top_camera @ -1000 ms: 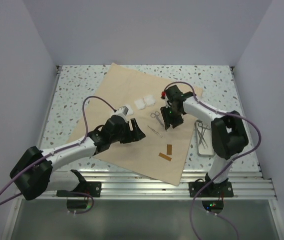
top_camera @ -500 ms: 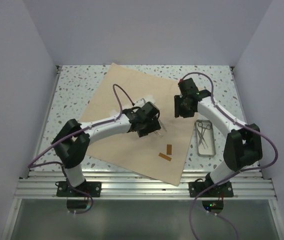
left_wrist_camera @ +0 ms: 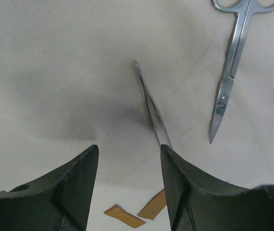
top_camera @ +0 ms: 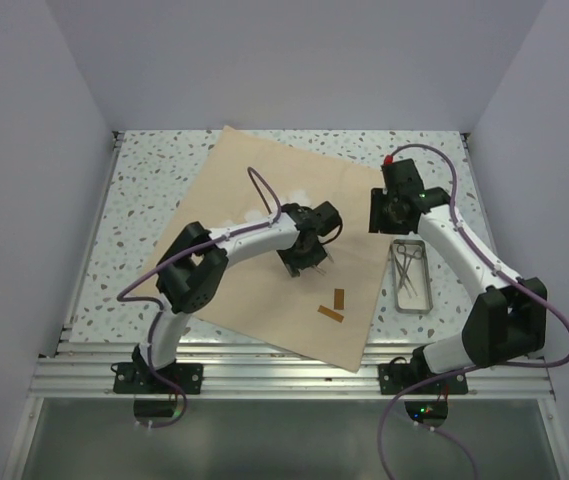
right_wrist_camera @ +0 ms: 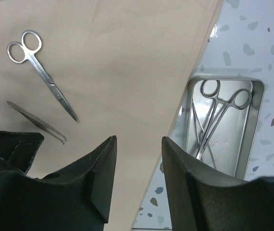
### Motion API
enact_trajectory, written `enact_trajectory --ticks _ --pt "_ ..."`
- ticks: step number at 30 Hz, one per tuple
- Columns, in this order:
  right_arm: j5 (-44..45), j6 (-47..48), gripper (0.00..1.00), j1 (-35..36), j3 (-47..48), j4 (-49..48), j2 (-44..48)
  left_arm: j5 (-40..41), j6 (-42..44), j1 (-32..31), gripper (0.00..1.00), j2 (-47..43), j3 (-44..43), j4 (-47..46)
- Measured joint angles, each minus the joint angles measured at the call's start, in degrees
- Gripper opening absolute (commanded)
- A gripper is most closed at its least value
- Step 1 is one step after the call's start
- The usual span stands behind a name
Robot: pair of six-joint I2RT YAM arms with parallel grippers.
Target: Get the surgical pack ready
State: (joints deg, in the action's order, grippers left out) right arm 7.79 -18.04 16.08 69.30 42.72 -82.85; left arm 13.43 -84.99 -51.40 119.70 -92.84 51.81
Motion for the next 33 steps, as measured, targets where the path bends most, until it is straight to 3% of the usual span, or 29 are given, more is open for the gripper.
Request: enact_trajectory --ticks 22,33 --pt "-1.33 0.79 0.47 -0.39 -1.40 -0.79 0.76 0.76 -4.17 0.76 0.50 7.06 -9.51 4.92" --pt "-1.86 1.18 0.47 -0.39 -1.40 -0.83 0.76 0.63 -4.57 1.14 0.29 8.33 -10.19 5.49"
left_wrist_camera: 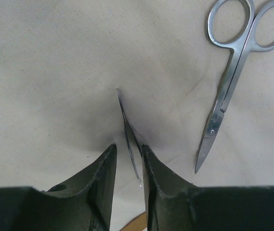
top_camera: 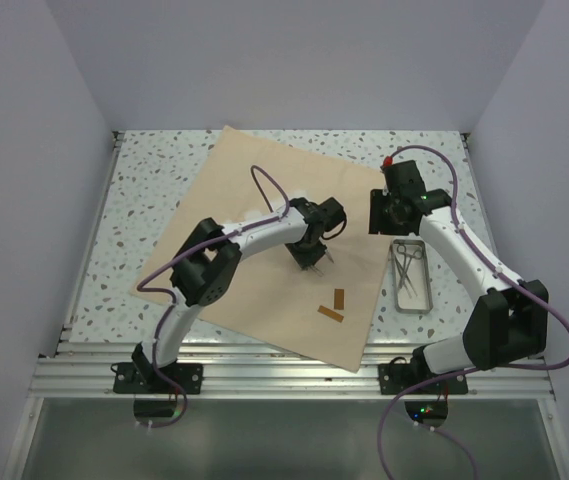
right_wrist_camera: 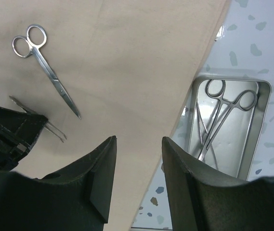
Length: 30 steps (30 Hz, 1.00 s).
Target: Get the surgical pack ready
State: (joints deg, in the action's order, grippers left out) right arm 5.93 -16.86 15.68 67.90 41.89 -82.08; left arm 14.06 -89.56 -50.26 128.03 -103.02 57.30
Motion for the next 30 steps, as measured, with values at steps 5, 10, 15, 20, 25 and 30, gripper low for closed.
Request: enact_trajectory --ticks 5,10,15,20,25,30 --pt "-0.55 0.02 0.47 0.00 0.00 0.00 0.00 -0.37 0.04 0.00 0.12 0.13 -0.28 -0.11" --pt "-1.20 0.04 0.47 0.00 -0.11 -0.07 0.26 -0.33 0.70 0.00 0.00 0.09 -0.26 -0.20" --pt "-3.91 0.17 0.49 0.00 -0.44 -0.28 0.61 1.14 6.49 -0.15 0.00 -2.08 2.73 -2.03" --pt "-10.54 -0.02 0.53 0.00 -0.96 -1.05 0.61 -1.70 19.43 0.02 0.00 -15.93 20.92 -16.63" --pt "-19.26 -3.04 0.53 0.02 -2.29 -5.27 -0.17 -10.12 29.81 0.26 0.00 -30.36 36.50 -36.54" --pt "-22.69 -7.65 0.58 1.77 -4.04 -8.98 -1.36 -15.82 34.27 0.24 0.00 -32.15 39.56 -49.00"
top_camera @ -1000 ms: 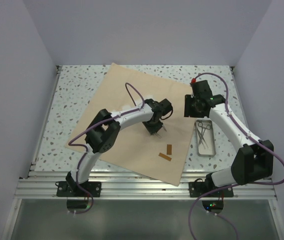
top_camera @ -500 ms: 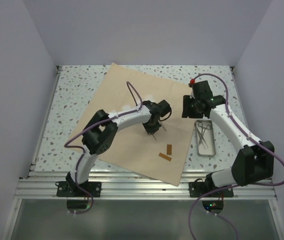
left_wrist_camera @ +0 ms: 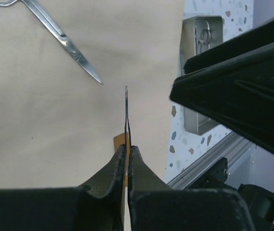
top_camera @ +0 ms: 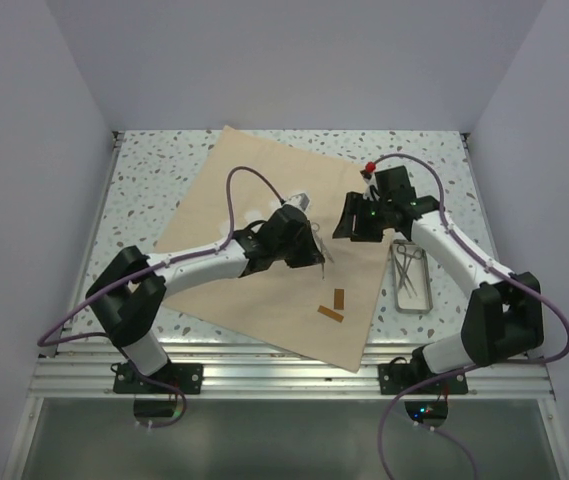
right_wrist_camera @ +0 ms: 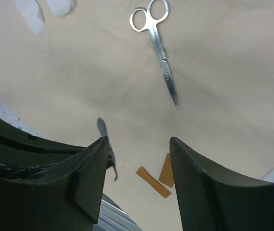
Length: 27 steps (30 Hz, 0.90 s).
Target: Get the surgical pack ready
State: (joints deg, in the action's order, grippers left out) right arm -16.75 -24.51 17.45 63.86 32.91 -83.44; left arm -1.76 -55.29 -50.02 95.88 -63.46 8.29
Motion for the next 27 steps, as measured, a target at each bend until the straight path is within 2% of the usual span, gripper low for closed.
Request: enact_trajectory --ticks 5,12,16,19,20,21,22,23,25,26,27 --pt "-1.01 -3.39 0.56 4.57 -0.28 -3.02 -0.31 -3.06 1.25 0.02 0.00 0.00 1.88 -5.60" --pt "-0.96 -5.62 0.46 6.82 -0.79 -4.76 -1.70 -4.52 1.51 0.02 0.00 -0.31 2.51 -9.16" --pt "-0.96 -6.12 0.31 6.82 -1.64 -5.14 -1.70 -4.94 1.49 0.02 0.00 -0.55 3.08 -10.49" --pt "-1.03 -6.29 0.24 6.82 -2.01 -5.29 -1.70 -5.29 1.49 0.02 0.00 -0.55 3.32 -11.10" --pt "-1.03 -6.32 0.15 6.82 -2.19 -5.33 -1.70 -5.35 1.49 0.02 0.00 -0.55 3.34 -11.28" --pt "-1.03 -6.16 0.12 6.82 -2.32 -5.33 -1.70 -5.42 1.49 0.02 0.00 -0.55 3.34 -11.54" --pt "-0.87 -6.01 0.00 6.82 -2.47 -5.31 -1.70 -5.55 1.46 0.13 0.00 -0.55 3.34 -11.58" --pt "-0.83 -6.01 0.00 6.73 -2.54 -5.25 -1.70 -5.70 1.44 0.17 0.00 -0.55 3.34 -11.63" --pt "-0.72 -5.68 0.00 6.54 -2.56 -5.14 -1.70 -6.40 1.46 0.55 0.24 -0.55 3.39 -12.04" --pt "-0.68 -5.57 0.00 6.54 -2.56 -5.16 -1.70 -6.67 1.33 0.72 0.46 -0.55 3.39 -12.11" --pt "-0.68 -5.35 0.00 6.54 -2.54 -5.07 -1.70 -7.08 1.49 0.96 0.54 -0.55 3.56 -12.39"
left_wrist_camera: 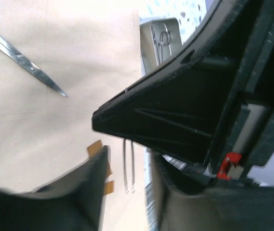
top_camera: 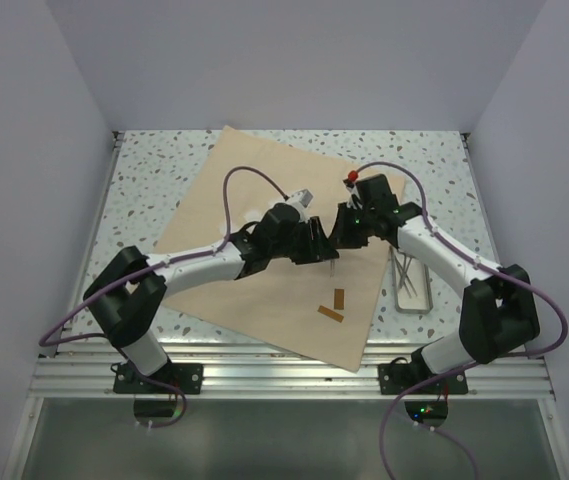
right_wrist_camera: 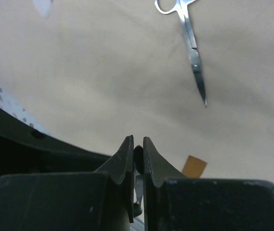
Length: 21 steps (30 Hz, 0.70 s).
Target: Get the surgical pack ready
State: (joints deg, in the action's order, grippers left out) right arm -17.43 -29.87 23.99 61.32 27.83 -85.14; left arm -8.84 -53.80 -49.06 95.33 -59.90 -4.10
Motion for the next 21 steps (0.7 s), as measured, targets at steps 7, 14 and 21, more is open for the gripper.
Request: enact_trajectory --ticks 7,14,21 --pt "11.19 8.15 0.00 -0.22 3.98 7.82 -0.79 -2.08 -0.28 3.26 0.70 -1.07 4.68 -4.04" --pt "26.84 16.70 0.00 -7.48 9.18 16.37 -2.89 -3.45 2.49 7.52 0.68 -7.17 11.06 -5.42" --pt "35.01 21.64 0.00 -18.62 6.64 18.67 -4.26 -7.28 3.85 7.48 0.66 -9.90 15.76 -8.74"
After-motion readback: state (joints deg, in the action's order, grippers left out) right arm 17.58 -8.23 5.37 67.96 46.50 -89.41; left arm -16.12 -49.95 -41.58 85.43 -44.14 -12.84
